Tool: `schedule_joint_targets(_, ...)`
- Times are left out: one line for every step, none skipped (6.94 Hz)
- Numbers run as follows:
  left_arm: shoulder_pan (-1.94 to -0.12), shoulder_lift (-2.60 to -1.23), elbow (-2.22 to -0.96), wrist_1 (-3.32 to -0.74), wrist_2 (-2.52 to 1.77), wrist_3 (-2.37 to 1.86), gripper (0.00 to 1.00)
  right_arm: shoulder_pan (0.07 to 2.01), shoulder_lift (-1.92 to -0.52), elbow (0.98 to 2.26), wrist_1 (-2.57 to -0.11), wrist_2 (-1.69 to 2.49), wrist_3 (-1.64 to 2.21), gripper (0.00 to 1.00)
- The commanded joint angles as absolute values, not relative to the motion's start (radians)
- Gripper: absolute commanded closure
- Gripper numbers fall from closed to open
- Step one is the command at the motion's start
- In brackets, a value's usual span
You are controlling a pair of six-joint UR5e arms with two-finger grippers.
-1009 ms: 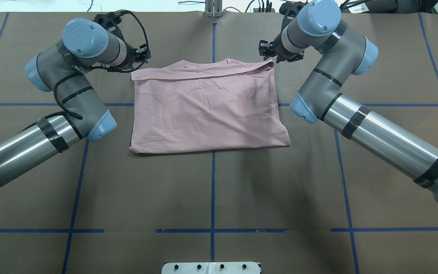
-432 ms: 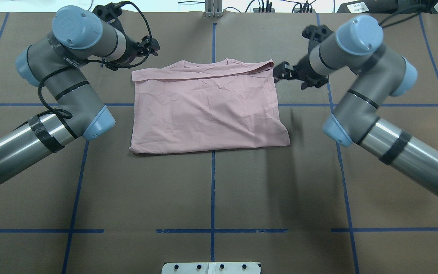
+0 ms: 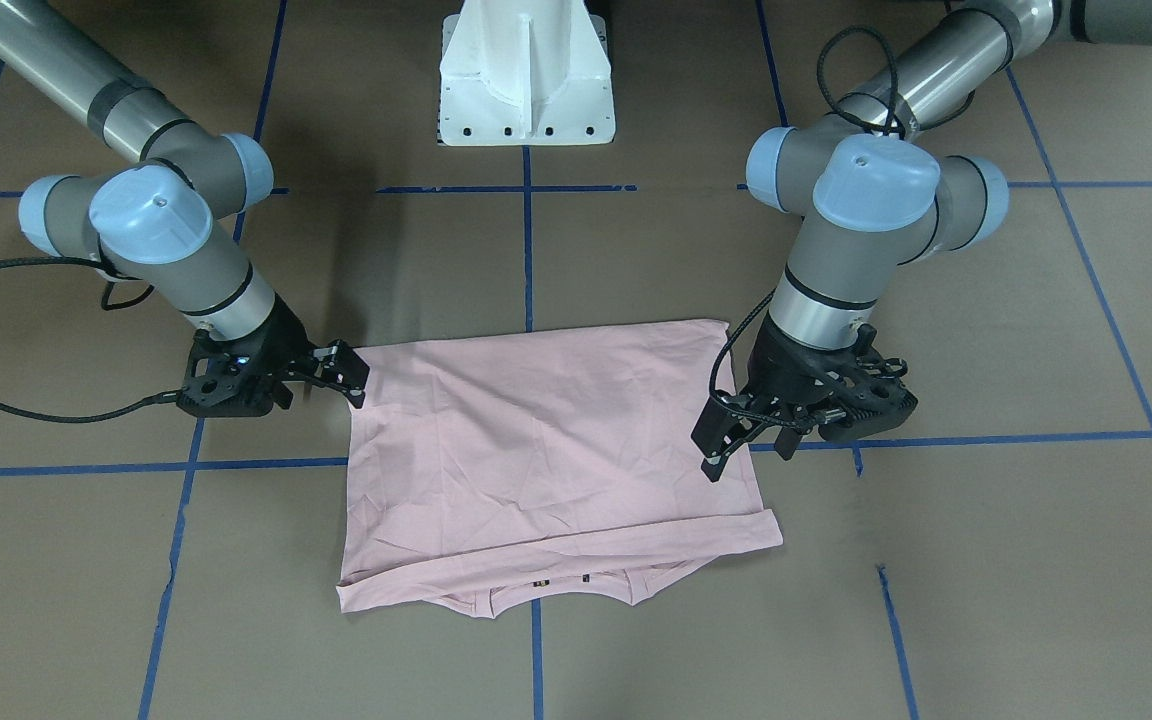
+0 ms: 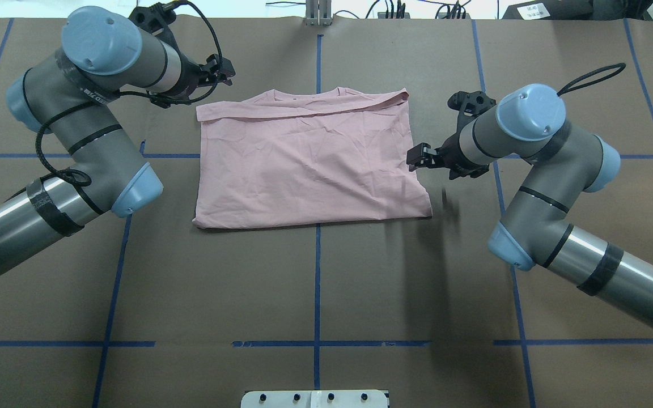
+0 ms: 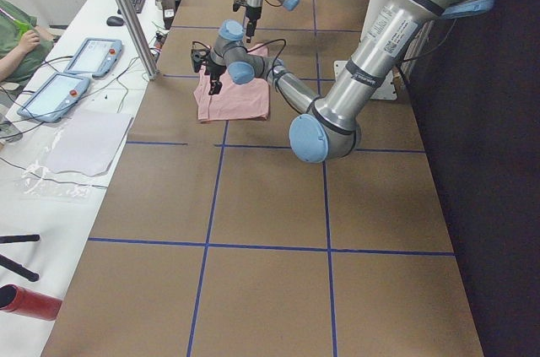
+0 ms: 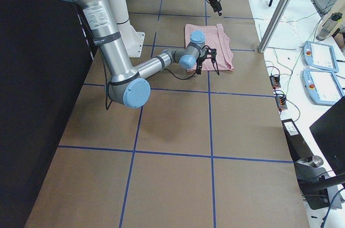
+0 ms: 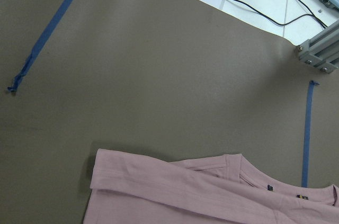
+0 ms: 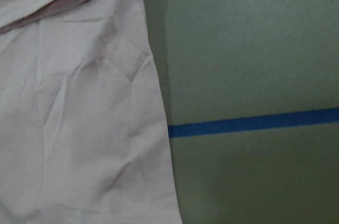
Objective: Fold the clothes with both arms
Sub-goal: 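Release the hem and move the right gripper to the folded shirt's near corner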
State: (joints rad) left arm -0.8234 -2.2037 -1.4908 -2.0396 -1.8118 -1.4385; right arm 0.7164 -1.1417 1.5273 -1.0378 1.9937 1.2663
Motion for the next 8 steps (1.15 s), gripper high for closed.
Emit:
schedule_joint_targets(-0.822, -2.201, -1.511, -2.037, -1.813, -1.439, 0.0, 0.674, -1.14, 1.54, -1.08, 1.988, 1.27, 0.02)
schedule_joint_targets(-0.822, -2.201, -1.511, -2.037, -1.813, -1.439, 0.0, 0.667, -1.14, 1.54, -1.081, 1.99, 1.27, 0.06)
schedule_joint_targets(-0.822, -2.201, -1.511, -2.037, -1.813, -1.437, 0.0, 0.667, -1.14, 1.54, -1.081, 1.996, 1.27, 0.12)
schedule_joint_targets(-0.822, -2.2, -1.511, -2.037, -1.813, -1.437, 0.0, 0.666, -1.14, 1.542, -1.081, 1.999, 1.269, 0.35)
schedule_joint_targets(-0.822, -2.2, -1.511, -2.037, -1.813, -1.436, 0.0, 0.661, -1.14, 1.542, -1.081, 1.999, 1.259, 0.72)
schedule_joint_targets(-0.822, -2.2, -1.511, -2.037, -1.813, -1.436, 0.0, 0.657, -1.146, 1.543, -1.081, 2.0, 1.253, 1.0)
schedule_joint_targets(-0.821, -2.201, -1.511, -2.037, -1.813, -1.437, 0.0, 0.657, -1.147, 1.545, -1.077, 1.999, 1.244, 1.0)
schedule_joint_targets(-0.821, -2.201, -1.517, -2.036, -1.813, -1.437, 0.0, 0.658, -1.15, 1.56, -1.081, 2.002, 1.241, 1.0)
